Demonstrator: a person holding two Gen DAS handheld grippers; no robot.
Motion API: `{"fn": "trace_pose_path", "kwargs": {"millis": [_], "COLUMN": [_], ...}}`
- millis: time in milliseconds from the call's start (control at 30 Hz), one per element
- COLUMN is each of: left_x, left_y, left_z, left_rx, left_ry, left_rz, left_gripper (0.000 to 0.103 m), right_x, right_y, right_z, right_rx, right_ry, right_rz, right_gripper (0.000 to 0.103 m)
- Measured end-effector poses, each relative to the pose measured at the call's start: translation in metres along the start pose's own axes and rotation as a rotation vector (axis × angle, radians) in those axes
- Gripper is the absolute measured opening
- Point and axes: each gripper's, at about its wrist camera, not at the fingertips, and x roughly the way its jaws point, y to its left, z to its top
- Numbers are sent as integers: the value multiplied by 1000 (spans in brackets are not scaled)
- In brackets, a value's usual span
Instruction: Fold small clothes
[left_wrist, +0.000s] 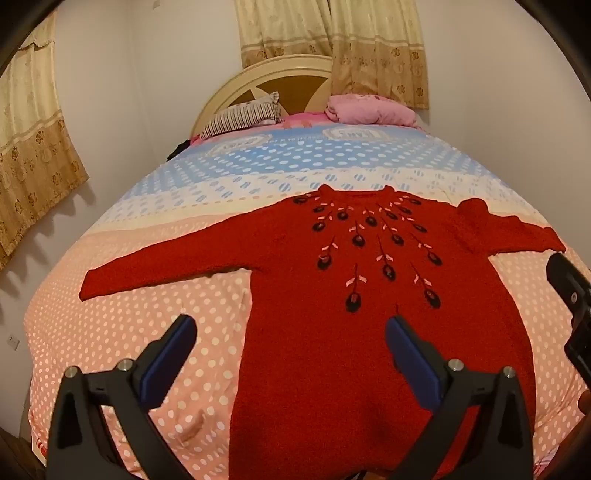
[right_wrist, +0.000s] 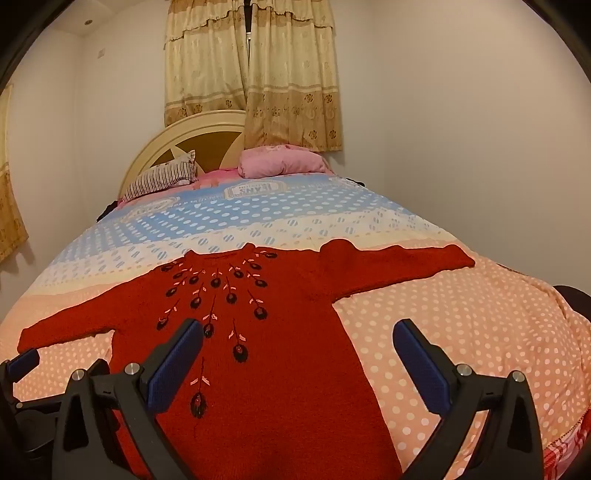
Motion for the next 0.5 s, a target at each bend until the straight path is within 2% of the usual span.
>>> {"fn": "trace_pose_path", "kwargs": {"millis": [500], "left_x": [7], "left_y": [2], "left_z": [-2], "left_rx": [-4], "left_ry": [2], "left_rz": [-10], "left_gripper": [103], "right_x": [6], "right_y": [0], "right_z": [-1], "right_rx": [-6], "right_ry": [13], "right_rz": [2], "right_gripper": [102]}}
